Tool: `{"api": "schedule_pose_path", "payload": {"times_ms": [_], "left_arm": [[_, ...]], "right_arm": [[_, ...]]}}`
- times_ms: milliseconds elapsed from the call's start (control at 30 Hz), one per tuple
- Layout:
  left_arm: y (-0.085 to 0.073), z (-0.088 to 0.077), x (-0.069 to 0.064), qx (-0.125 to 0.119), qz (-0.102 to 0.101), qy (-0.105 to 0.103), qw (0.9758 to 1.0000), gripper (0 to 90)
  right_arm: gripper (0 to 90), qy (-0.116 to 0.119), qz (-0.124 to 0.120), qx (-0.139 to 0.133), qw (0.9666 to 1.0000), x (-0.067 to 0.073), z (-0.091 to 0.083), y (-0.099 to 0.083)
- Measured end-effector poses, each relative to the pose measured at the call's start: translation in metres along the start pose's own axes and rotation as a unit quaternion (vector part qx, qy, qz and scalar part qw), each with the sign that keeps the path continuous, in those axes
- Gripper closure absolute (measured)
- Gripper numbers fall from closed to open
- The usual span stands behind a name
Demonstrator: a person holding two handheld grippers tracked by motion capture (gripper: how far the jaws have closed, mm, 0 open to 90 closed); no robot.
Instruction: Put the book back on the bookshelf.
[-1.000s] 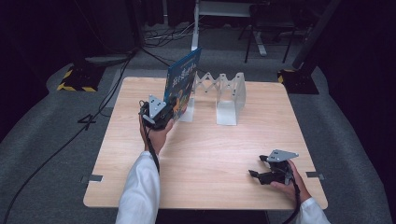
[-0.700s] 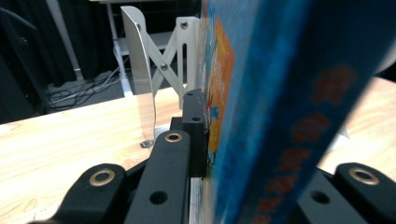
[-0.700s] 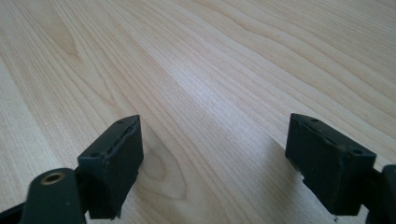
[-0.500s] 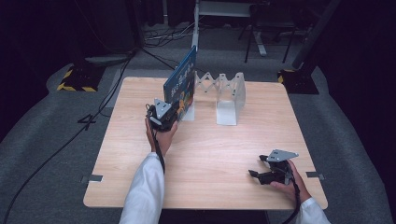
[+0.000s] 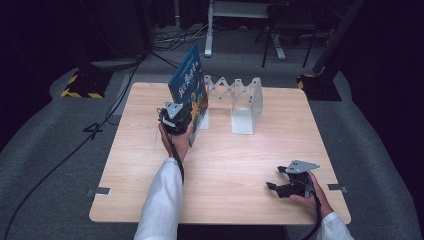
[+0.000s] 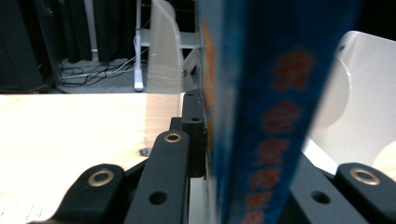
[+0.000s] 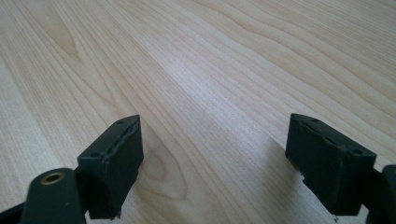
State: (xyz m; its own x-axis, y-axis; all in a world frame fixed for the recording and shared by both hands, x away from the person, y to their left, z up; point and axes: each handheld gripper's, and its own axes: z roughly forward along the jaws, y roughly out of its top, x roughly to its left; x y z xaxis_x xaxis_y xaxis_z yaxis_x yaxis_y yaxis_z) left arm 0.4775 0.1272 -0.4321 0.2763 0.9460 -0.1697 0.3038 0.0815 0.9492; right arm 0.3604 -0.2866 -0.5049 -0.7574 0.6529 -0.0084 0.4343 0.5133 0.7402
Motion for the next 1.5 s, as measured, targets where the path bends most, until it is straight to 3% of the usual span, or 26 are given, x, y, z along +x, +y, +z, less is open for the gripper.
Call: {"api": "schedule_pose_path", "payload": {"times_ms": [100,200,333,533,967,1100,1167,1433,1500], "left_arm": [[-0.002,-0.001,0.005,0.003,-0.009,-0.002,1.0000,78.0],[-0.004,-0.004,0.005,0.004,0.016,0.001,0.9999,76.7],[-0.006,-0.006,0.004,0.010,0.031,-0.002,0.9995,73.9],[-0.010,-0.010,-0.001,0.022,0.072,0.001,0.9971,65.9],[-0.015,-0.029,0.002,0.029,0.093,-0.030,0.9948,57.6],[-0.016,-0.035,0.008,0.030,0.081,-0.056,0.9947,51.9],[-0.013,-0.040,0.010,0.033,0.090,-0.056,0.9938,47.0],[-0.006,-0.054,0.012,0.045,0.114,-0.077,0.9895,42.7],[-0.005,-0.056,0.012,0.046,0.115,-0.075,0.9894,39.2]], "right_arm": [[19.2,0.000,0.000,0.000,1.0000,0.000,0.000,0.000],[19.2,0.000,0.000,0.000,1.0000,0.000,0.000,0.000],[19.2,0.000,0.000,0.000,1.0000,0.000,0.000,0.000],[19.1,0.000,0.000,0.000,1.0000,0.000,0.000,0.000],[19.1,0.000,0.000,0.000,1.0000,0.000,0.000,0.000],[19.1,0.000,0.000,0.000,1.0000,0.000,0.000,0.000],[19.2,0.000,0.000,0.000,1.0000,0.000,0.000,0.000],[19.2,0.000,0.002,0.000,1.0000,0.000,0.000,0.000],[19.1,0.000,0.002,0.001,1.0000,0.000,0.000,0.000]]}}
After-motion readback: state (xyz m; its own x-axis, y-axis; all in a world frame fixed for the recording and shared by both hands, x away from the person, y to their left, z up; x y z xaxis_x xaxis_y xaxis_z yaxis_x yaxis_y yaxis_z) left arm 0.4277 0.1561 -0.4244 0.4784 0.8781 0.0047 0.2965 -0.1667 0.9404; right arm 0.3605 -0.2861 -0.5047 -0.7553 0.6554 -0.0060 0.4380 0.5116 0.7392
